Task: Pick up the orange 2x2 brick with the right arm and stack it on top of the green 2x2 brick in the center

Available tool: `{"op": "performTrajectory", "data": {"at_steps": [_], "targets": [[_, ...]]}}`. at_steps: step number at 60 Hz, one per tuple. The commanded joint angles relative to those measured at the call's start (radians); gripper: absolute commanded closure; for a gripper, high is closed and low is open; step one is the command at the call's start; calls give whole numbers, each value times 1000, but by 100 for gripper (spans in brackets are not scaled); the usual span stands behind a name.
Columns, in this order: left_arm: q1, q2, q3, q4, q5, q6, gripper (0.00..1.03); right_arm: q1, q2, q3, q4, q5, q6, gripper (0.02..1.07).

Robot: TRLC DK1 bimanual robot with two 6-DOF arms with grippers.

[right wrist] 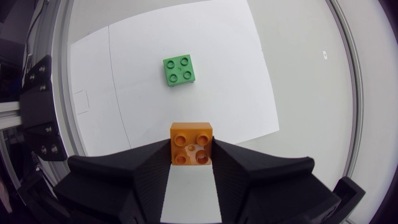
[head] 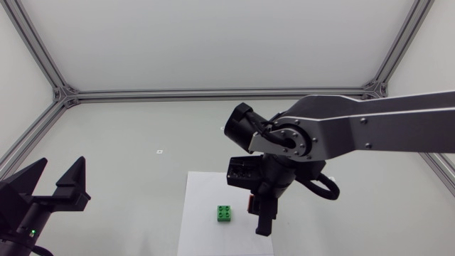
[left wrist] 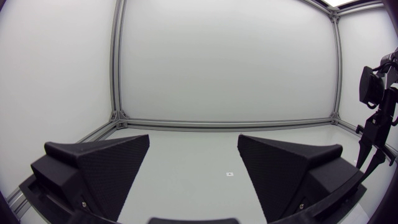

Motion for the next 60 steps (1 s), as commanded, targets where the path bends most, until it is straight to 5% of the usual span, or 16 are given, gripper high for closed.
{"op": "performTrajectory", "data": {"at_steps": [1,60], "targets": [[3,-8,-41,-15,4,13,4,25,38,30,12,-7,-41,71],[3,-8,-41,-14,4,13,4,119,278,221,15,6,-87,71]]}}
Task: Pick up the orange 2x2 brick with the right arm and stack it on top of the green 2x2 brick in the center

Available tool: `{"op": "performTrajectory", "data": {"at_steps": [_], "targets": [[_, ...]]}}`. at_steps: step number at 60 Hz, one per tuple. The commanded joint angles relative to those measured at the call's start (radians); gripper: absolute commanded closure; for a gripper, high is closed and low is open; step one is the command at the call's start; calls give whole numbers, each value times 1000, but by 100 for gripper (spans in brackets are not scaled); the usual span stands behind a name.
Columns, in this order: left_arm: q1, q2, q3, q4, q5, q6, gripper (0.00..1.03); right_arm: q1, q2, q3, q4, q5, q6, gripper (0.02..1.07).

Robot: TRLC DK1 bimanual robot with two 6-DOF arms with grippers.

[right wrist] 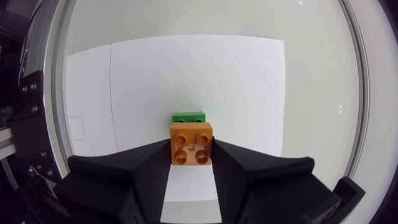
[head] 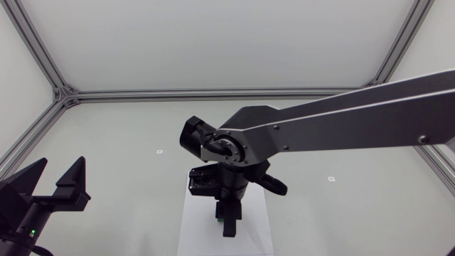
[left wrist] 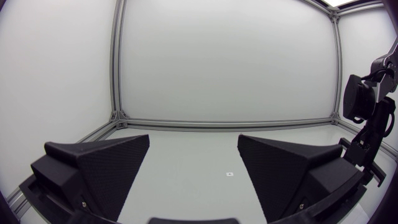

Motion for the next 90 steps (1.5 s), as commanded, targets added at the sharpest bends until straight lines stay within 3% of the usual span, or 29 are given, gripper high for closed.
{"op": "performTrajectory", "data": {"at_steps": [1,70,90], "targets": [[3,-8,-41,-15,4,13,4,9,33,21,1,5,-26,71],[3,-8,-41,-13,4,13,4,20,76,15,20,14,-36,71],[3,-8,-41,-13,4,13,4,-2,135,27,-36,25,-36,71]]}}
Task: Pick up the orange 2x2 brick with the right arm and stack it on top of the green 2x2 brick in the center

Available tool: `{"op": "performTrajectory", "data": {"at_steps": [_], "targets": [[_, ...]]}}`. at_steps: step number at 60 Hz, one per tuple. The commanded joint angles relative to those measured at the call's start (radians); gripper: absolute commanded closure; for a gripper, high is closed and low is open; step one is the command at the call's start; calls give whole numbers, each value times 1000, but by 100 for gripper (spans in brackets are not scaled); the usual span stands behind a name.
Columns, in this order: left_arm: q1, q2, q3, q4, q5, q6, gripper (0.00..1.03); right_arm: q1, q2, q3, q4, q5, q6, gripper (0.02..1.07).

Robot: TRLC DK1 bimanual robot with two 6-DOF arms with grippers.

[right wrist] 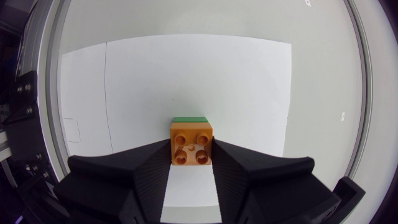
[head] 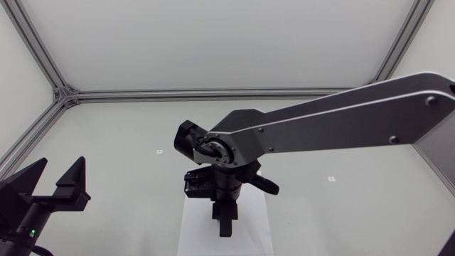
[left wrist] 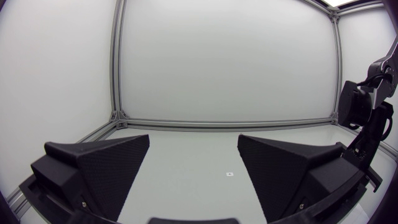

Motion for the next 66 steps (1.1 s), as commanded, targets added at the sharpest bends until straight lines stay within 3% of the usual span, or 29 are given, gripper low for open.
{"op": "performTrajectory", "data": {"at_steps": [1,19,38,66], "targets": [[3,-8,-41,-14,4,13,4,-11,70,-17,-24,9,-17,71],[3,-8,-41,-14,4,13,4,-39,70,-73,-16,-25,-22,71],[3,-8,-41,-15,4,13,4,-4,97,-60,-13,33,4,71],[3,-8,-41,-14,4,13,4,-21,93,-87,-5,-39,-28,71]]}}
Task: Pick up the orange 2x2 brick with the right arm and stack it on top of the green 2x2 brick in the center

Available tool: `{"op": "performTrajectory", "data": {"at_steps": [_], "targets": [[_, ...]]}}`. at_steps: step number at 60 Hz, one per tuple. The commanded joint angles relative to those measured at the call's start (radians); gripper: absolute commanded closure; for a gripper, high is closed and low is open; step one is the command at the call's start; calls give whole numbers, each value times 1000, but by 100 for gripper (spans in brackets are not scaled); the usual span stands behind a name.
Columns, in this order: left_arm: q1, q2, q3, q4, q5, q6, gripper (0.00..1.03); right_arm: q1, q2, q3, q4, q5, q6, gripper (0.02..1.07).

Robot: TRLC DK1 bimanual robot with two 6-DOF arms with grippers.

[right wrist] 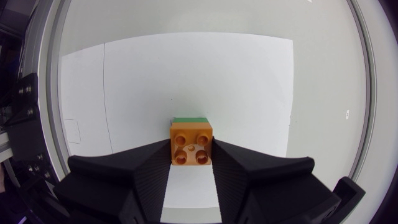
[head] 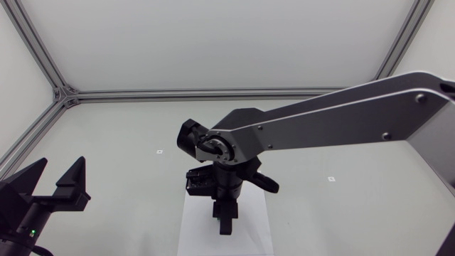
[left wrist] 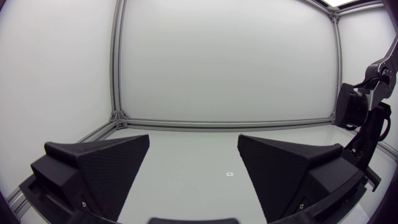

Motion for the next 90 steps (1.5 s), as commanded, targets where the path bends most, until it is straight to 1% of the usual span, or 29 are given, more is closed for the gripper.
{"op": "performTrajectory", "data": {"at_steps": [1,19,45,51,55,90], "targets": [[3,-8,-41,-13,4,13,4,-1,71,-92,-2,-11,-29,71],[3,-8,-41,-15,4,13,4,7,53,-101,1,-21,-61,71],[3,-8,-41,-15,4,13,4,8,40,-95,-5,-31,-50,71],[3,-8,-41,-15,6,13,4,8,36,-90,-2,-31,-50,70],[3,-8,-41,-13,4,13,4,10,34,-89,-2,-31,-49,66],[3,-8,-41,-15,4,13,4,7,16,-78,10,-38,-39,66]]}}
